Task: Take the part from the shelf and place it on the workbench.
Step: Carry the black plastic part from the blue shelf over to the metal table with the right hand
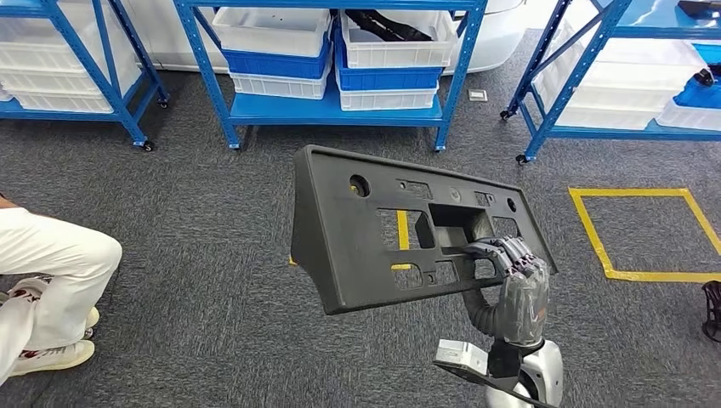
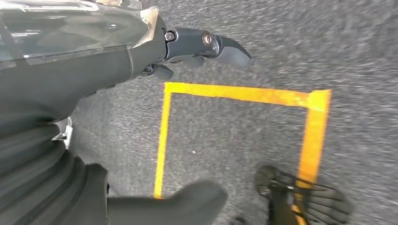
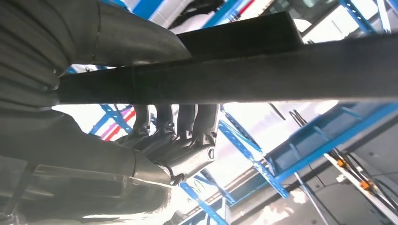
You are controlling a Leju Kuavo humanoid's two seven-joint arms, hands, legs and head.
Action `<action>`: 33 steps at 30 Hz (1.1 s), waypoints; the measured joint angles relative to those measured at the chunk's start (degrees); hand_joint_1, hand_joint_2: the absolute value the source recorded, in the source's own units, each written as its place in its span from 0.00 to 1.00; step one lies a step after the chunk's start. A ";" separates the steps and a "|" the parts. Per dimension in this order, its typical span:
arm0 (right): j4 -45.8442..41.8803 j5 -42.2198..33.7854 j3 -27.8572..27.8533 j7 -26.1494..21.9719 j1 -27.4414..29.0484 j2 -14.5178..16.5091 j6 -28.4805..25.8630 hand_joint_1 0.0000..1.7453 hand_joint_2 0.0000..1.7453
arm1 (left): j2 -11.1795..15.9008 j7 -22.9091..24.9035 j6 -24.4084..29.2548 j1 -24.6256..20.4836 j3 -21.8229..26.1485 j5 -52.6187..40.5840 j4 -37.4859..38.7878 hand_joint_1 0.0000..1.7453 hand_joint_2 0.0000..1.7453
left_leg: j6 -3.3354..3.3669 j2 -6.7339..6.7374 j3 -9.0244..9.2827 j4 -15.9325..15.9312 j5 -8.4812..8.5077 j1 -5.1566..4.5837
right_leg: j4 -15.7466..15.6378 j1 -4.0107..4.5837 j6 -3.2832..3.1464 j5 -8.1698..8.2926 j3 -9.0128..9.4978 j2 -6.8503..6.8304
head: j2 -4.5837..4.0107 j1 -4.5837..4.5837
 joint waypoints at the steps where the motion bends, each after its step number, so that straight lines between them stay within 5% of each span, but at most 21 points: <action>1: 0.00 -0.26 0.03 0.14 0.01 0.02 0.00 1.00 1.00 | -0.04 -0.01 0.21 0.00 0.19 0.09 0.00 0.00 1.00 | -0.22 0.18 -1.05 0.05 0.81 0.01 | -1.50 -0.06 0.66 1.52 2.12 -0.16 | 0.00 -0.01; 3: 0.00 -1.31 0.22 0.56 -0.17 0.14 0.00 1.00 1.00 | -0.13 0.09 0.97 0.06 0.61 0.28 -0.01 0.00 1.00 | -0.82 0.55 -2.46 0.31 2.14 -0.13 | -9.44 0.16 0.75 1.66 8.62 -1.52 | -0.01 0.04; 5: 0.00 -2.89 0.80 1.11 -0.63 0.28 0.00 1.00 1.00 | -0.17 0.29 1.92 0.20 0.93 0.41 -0.02 0.00 1.00 | -1.50 1.18 -2.84 0.51 3.08 -0.30 | -16.50 0.61 -0.61 -0.71 12.91 -2.56 | 0.00 -0.15; 8: 0.02 -4.79 1.79 1.68 -0.99 0.31 0.00 1.00 1.00 | -0.16 0.58 2.93 0.26 1.25 0.59 -0.02 0.00 1.00 | -2.58 1.98 -2.91 0.46 3.45 0.17 | -18.06 0.76 -2.69 -0.67 12.78 -1.64 | 0.00 -0.41; 11: 0.10 -5.75 2.79 2.02 -1.33 0.32 0.00 1.00 1.00 | -0.22 0.72 3.33 0.29 1.74 0.88 -0.02 0.00 1.00 | -3.36 0.34 -5.32 7.44 -3.20 0.50 | -18.08 0.62 -4.29 0.99 11.52 -0.56 | 0.00 -0.51; 13: 0.29 -6.12 3.28 2.12 -1.45 0.32 0.00 1.00 1.00 | -0.27 0.74 3.52 0.29 2.08 1.05 -0.02 0.00 1.00 | -3.48 -0.34 -7.44 14.97 -7.42 0.47 | -18.01 0.89 -4.58 1.88 10.60 0.31 | -0.01 -0.52; 14: 0.41 -6.22 3.46 2.15 -1.45 0.30 0.00 1.00 1.00 | -0.27 0.75 3.59 0.30 2.16 1.09 -0.02 0.00 1.00 | -3.38 -0.43 -7.45 16.78 -7.96 0.45 | -17.98 1.08 -4.57 2.29 10.24 0.84 | 0.00 -0.52; 15: 0.51 -6.28 3.62 2.18 -1.45 0.29 0.00 1.00 1.00 | -0.26 0.76 3.63 0.30 2.20 1.11 -0.02 0.00 1.00 | -3.12 -0.55 -6.30 16.32 -7.44 0.39 | -17.95 1.26 -4.51 2.64 9.96 1.41 | 0.00 -0.52; 18: 0.63 -6.38 3.95 2.20 -1.52 0.30 0.00 1.00 1.00 | -0.13 0.77 3.66 0.29 2.26 1.12 -0.02 0.00 1.00 | -1.28 -3.11 1.79 5.43 -3.94 0.10 | -17.91 1.61 -4.22 3.26 9.47 3.02 | 0.00 -0.44; 20: 0.67 -6.43 4.10 2.20 -1.75 0.32 0.00 1.00 1.00 | -0.07 0.78 3.73 0.37 2.37 1.12 -0.02 0.00 1.00 | -0.46 -4.65 4.78 0.89 -3.51 -0.16 | -17.90 1.37 -3.77 3.56 9.18 3.92 | 0.01 -0.41; 22: 0.69 -6.47 4.26 2.20 -1.95 0.34 0.00 1.00 1.00 | -0.16 0.81 3.79 0.38 2.51 1.12 -0.01 0.00 1.00 | -0.38 -3.76 5.20 -0.25 -3.45 -0.43 | -17.95 1.22 -3.10 3.95 8.71 4.93 | -0.01 -0.50; 24: 0.69 -6.53 4.34 2.21 -2.02 0.30 -0.01 1.00 1.00 | -0.24 0.84 3.80 0.25 2.57 1.12 -0.02 0.00 1.00 | -0.20 -2.30 5.54 -1.57 -2.97 -0.25 | -16.70 1.33 -2.70 3.44 7.51 4.05 | 0.00 -0.46; 27: 0.80 -6.61 4.47 2.20 -2.37 0.13 -0.01 1.00 1.00 | -0.31 0.85 3.78 0.27 2.63 1.12 -0.02 0.00 1.00 | -0.01 -0.11 5.61 -2.39 -2.52 0.08 | -7.60 0.90 -2.52 -0.46 2.46 1.35 | -0.01 -0.09; 29: 1.07 -6.72 4.56 2.18 -2.36 -0.11 0.00 1.00 1.00 | -0.35 0.85 3.71 0.30 2.70 1.11 -0.02 0.00 1.00 | -0.15 1.35 5.46 -2.35 -2.49 0.22 | -2.00 0.20 -1.73 -1.89 -0.47 0.92 | -0.01 -0.04; 31: 1.37 -6.79 4.57 2.11 -2.33 -0.42 0.00 1.00 1.00 | -0.40 0.85 3.60 0.30 2.75 1.04 -0.02 0.00 1.00 | -0.64 2.68 5.41 -2.17 -2.54 0.62 | -4.37 -0.59 -0.13 -0.09 0.72 0.23 | -0.01 -0.02; 33: 1.48 -6.68 4.53 2.02 -2.37 -0.59 0.00 1.00 1.00 | -0.33 0.84 3.52 0.29 2.77 0.93 -0.03 0.00 1.00 | -1.59 3.76 5.33 -1.52 -2.93 0.89 | -12.14 -1.11 1.34 2.88 4.77 -2.02 | -0.01 0.10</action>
